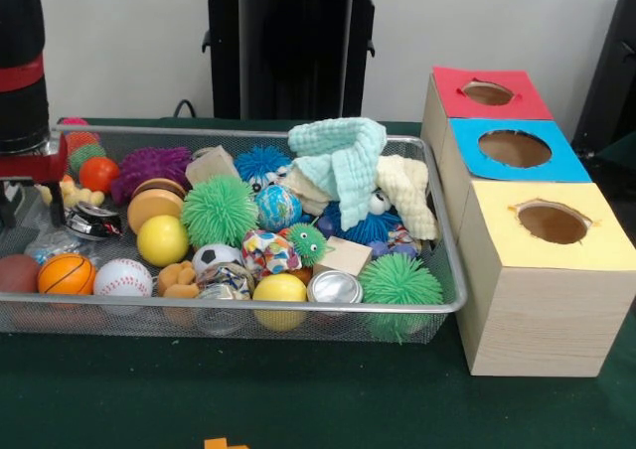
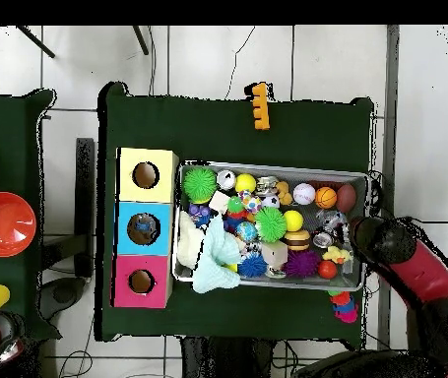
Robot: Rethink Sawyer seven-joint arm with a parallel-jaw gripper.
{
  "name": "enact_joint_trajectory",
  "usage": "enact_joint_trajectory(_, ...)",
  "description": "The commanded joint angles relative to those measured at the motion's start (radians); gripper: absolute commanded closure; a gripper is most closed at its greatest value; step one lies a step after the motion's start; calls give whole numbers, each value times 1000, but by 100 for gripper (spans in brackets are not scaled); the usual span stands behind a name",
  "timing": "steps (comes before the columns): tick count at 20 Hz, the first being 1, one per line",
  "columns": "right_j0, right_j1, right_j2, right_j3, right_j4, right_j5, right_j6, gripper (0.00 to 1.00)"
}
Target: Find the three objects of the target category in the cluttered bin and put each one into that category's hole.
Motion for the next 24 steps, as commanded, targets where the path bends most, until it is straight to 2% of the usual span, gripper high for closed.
enact_joint_trajectory(1, 0, 19, 31, 13, 1, -4, 213, 0)
enact_joint_trajectory(9, 0, 56, 66, 18, 18, -43, 232, 0)
enact_joint_trajectory(13, -11, 70, 93, 60, 26, -92, 252, 0)
enact_joint_trajectory(21, 4, 60, 79, 92, 33, -108, 286, 0)
enact_joint_trajectory(24, 46, 42, 45, 132, 33, -118, 328, 0)
